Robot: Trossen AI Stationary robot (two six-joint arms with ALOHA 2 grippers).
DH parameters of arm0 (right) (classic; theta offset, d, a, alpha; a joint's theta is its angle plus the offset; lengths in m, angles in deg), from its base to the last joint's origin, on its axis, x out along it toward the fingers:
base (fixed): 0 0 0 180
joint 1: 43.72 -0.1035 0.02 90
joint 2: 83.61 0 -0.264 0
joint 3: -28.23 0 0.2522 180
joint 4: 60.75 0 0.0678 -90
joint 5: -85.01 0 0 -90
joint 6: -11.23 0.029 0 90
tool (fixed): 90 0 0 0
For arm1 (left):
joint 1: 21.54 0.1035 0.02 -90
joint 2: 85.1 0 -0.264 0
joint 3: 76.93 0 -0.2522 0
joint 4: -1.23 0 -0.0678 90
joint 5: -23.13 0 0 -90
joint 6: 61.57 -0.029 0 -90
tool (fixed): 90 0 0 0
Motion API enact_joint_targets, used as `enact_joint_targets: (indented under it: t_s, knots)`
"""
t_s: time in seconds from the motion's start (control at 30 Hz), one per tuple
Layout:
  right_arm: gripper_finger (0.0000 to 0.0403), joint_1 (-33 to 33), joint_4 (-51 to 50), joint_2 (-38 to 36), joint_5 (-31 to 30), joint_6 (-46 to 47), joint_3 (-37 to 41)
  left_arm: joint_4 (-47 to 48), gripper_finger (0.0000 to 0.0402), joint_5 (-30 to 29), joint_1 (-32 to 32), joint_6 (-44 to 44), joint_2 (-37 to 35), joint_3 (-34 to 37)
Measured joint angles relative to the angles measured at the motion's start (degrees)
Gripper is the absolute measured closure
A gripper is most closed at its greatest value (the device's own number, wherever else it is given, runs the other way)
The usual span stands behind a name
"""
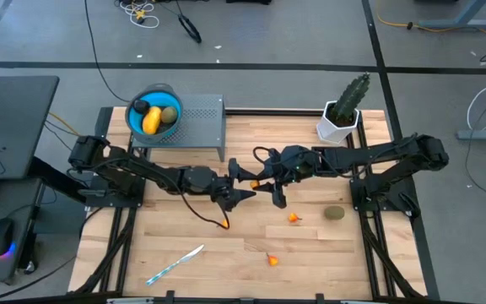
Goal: Pick & Place Fruit
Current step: Put the orange pear into the blue strainer bowl on the shelf
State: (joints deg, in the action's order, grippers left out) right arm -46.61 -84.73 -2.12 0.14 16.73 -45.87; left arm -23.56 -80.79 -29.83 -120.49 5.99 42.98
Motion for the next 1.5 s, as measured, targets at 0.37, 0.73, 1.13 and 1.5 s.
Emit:
enact_joint_targets:
  t_s: [0.37, 0.73, 1.13, 1.5]
  knots:
    - [0.0265, -0.5, 0.4, 0.0, 0.0, -0.4, 0.0, 0.0, 0.0134, 1.0, 0.0, -0.2, 0.0, 0.0]
    - [0.0265, -0.5, 0.6, 0.0, 0.0, -0.6, 0.0, -0.1, 0.0174, 1.5, 0.0, -0.2, 0.0, 0.0]
    - [0.0265, -0.5, 0.5, 0.1, 0.0, -1.4, 0.0, -0.3, 0.0242, 1.5, 0.0, -1.1, -0.1, 0.0]
    - [0.0265, -0.5, 0.5, 0.1, 0.0, -1.5, 0.0, -0.1, 0.0253, 1.5, -0.1, -1.4, -0.1, 0.0]
